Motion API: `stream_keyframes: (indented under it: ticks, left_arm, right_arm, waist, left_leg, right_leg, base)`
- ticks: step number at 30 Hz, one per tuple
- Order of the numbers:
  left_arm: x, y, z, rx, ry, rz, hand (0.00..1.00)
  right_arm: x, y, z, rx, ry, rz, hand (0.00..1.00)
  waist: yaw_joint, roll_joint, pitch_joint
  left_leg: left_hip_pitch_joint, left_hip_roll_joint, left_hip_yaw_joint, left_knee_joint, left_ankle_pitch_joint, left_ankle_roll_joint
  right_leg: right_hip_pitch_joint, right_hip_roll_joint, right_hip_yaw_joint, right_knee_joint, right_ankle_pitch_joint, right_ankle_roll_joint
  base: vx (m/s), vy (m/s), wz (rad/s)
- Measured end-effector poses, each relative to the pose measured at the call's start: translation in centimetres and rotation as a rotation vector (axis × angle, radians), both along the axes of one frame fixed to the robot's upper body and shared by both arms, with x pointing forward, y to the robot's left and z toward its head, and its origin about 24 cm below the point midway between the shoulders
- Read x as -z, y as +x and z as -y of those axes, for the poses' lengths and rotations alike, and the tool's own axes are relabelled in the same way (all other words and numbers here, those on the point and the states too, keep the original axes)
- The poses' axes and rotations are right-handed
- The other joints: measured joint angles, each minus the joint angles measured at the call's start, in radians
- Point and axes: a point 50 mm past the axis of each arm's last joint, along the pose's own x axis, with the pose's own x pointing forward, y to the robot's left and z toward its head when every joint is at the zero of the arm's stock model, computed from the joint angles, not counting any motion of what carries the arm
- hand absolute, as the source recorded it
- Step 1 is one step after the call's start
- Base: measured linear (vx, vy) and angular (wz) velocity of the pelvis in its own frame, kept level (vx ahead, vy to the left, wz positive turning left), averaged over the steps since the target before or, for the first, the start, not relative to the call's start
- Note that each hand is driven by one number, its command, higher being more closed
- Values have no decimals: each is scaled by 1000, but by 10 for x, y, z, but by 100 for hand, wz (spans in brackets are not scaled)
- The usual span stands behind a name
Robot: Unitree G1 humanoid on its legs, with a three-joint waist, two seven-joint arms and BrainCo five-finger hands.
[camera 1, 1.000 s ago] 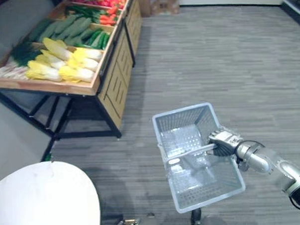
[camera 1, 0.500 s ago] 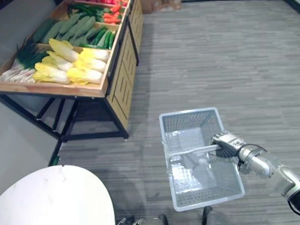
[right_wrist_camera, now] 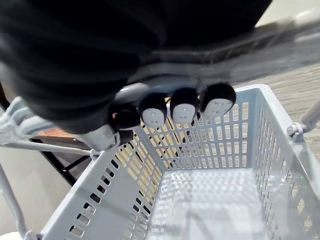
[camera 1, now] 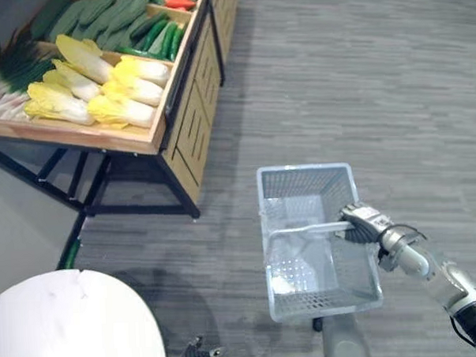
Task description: Pick vegetable in the basket
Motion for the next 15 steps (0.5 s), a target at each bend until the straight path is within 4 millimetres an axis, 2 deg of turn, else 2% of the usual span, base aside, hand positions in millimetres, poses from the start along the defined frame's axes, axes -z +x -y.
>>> stream_keyframes:
  ticks: [1, 2, 3, 4, 6, 7, 8, 9, 10, 11, 13, 15]
  left_arm:
    - [2, 2, 9, -5, -21, 5, 0]
    - [3, 0, 17, 0, -44, 4, 0]
    - [3, -1, 17, -9, -49, 4, 0]
    - [3, -1, 15, -20, -48, 6, 0]
    - [3, 0, 16, -29, -53, 13, 0]
    - [2, 2, 16, -36, -55, 24, 0]
    - [1, 5, 15, -45, -56, 37, 0]
    - [1, 7, 15, -50, -57, 48, 0]
    - [-1, 11, 14, -67, -59, 71, 0]
    - [-2, 12, 15, -78, -61, 82, 0]
    - [-3, 15, 14, -89, -55, 98, 0]
    - [-3, 16, 13, -95, -49, 104, 0]
  right_arm:
    - [0, -1, 8, 39, -7, -3, 100]
    - [-2, 1, 11, 53, -15, 5, 100]
    - [-4, 2, 13, 60, -16, 12, 100]
    - [-7, 3, 17, 77, -14, 26, 100]
    - [-9, 3, 22, 89, -34, 28, 100]
    - [-9, 1, 26, 94, -48, 21, 100]
    - [-8, -1, 29, 100, -54, 15, 100]
    - [-8, -1, 29, 102, -53, 14, 100]
    - [-6, -3, 29, 105, -46, 13, 100]
    - [-3, -6, 31, 116, -41, 11, 100]
    - [3, -14, 31, 124, -30, -7, 100]
    - [5, -15, 31, 127, -25, -11, 100]
  waist:
    - [7, 34, -7]
    - [6, 52, -18]
    - [8, 56, -20]
    - [6, 56, -21]
    - [4, 57, -20]
    - [7, 55, -19]
    - [10, 44, -13]
    - [13, 46, -14]
    - [24, 43, -12]
    - [33, 43, -12]
    - [52, 43, -12]
    - [61, 37, -9]
  left_leg:
    - [-11, 45, -25, 42, -2, -5]
    - [-57, 82, -49, 117, 26, -2]
    - [-76, 97, -57, 157, 45, 0]
    - [-121, 112, -81, 255, 103, 1]
    - [-188, 116, -115, 437, 252, -23]
    - [-228, 109, -142, 561, 415, -49]
    - [-280, 105, -153, 701, 495, -66]
    - [-314, 107, -138, 780, 485, -55]
    - [-384, 120, -76, 903, 423, -14]
    - [-426, 132, -35, 953, 370, 24]
    - [-528, 132, 41, 960, 275, 72]
    - [-599, 116, 119, 859, 235, 71]
  right_leg:
    - [-21, 32, -28, 84, -10, -11]
    - [-29, 60, -52, 112, -56, -37]
    - [-27, 75, -58, 123, -69, -52]
    - [-13, 93, -70, 137, -95, -65]
    - [55, 103, -85, 141, -145, -80]
    - [117, 101, -98, 133, -170, -91]
    - [191, 98, -104, 103, -190, -97]
    - [224, 98, -106, 86, -194, -98]
    - [289, 98, -105, 45, -208, -100]
    - [337, 97, -106, 17, -218, -99]
    - [417, 83, -125, -17, -248, -89]
    - [461, 59, -141, -27, -276, -69]
  base:
    - [545, -363, 34]
    - [529, -358, 15]
    - [519, -363, -4]
    - [542, -337, -1]
    - [553, -296, 7]
    - [612, -249, 15]
    - [581, -222, 14]
    - [521, -188, 12]
    - [307, -112, 5]
    - [348, -103, 9]
    - [298, -25, 20]
    - [273, 84, 27]
